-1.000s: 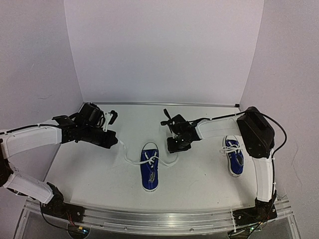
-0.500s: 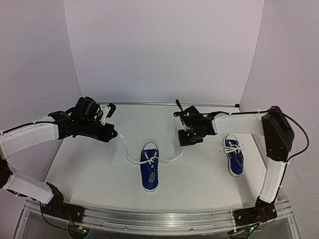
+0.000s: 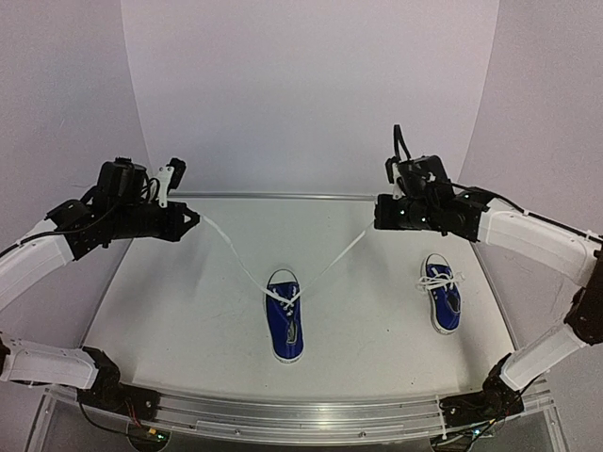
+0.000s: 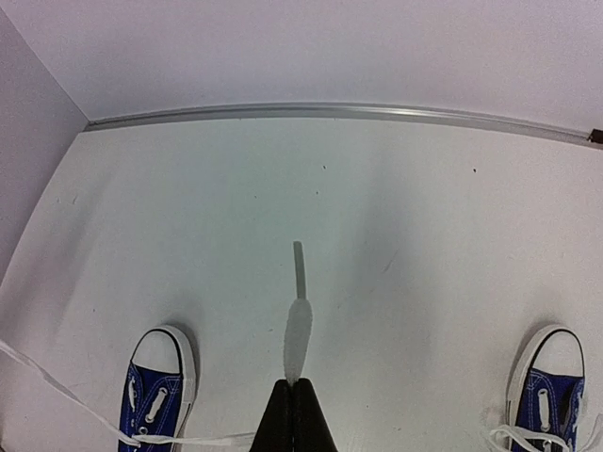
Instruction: Tie the shoes
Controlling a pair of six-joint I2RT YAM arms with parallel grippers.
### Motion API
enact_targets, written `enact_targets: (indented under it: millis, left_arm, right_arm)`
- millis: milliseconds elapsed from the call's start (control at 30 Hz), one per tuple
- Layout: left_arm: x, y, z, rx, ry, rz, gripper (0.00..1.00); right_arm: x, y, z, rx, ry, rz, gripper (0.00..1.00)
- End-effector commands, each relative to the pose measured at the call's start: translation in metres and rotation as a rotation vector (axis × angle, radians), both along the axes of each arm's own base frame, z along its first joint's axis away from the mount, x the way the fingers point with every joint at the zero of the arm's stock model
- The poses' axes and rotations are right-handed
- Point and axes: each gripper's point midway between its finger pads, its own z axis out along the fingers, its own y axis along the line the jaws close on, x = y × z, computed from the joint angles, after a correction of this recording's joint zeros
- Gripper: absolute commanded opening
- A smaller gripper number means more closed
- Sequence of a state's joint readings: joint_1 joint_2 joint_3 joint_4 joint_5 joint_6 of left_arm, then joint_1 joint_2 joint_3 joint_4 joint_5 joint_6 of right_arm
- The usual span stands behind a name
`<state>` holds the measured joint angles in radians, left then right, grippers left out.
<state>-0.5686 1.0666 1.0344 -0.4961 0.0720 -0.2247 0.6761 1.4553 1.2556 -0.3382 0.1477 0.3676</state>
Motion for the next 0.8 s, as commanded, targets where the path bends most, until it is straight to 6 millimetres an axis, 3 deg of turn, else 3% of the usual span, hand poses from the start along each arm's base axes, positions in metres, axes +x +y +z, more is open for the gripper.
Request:
enact_targets:
  millis: [0,67,200,333,433,600,667,767]
  left_arm:
    - [-0.011,-0.029,0.021,-0.077,-0.028,-0.181,0.00]
    - [-0.019,-0.044,0.025,-0.120,-0.027,-0.275,0.00]
    - [-0.034,-0.059,0.061,-0.228,-0.110,-0.398,0.00]
    - [-0.046,-0.081,0.094,-0.278,-0.159,-0.538,0.00]
    - [-0.057,-0.112,0.107,-0.272,-0.178,-0.650,0.00]
    - [-0.064,-0.165,0.131,-0.248,-0.223,-0.788,0.00]
    - [-0.063,-0.180,0.135,-0.261,-0.225,-0.826,0.00]
    - [-0.055,-0.201,0.135,-0.290,-0.227,-0.859,0.00]
  right_arm:
    - [0.006,0.025,-0.016,0.061,0.044,0.080,0.00]
    - [0.011,0.047,-0.016,0.123,0.059,0.142,0.00]
    - [0.014,0.078,-0.010,0.224,0.080,0.236,0.00]
    - [0.018,0.093,-0.009,0.268,0.084,0.279,0.00]
    - [0.023,0.099,-0.005,0.276,0.075,0.289,0.00]
    - [0.039,0.091,0.024,0.284,0.002,0.257,0.00]
    - [0.046,0.075,0.040,0.310,-0.024,0.226,0.00]
    - [0.050,0.057,0.048,0.334,-0.032,0.195,0.00]
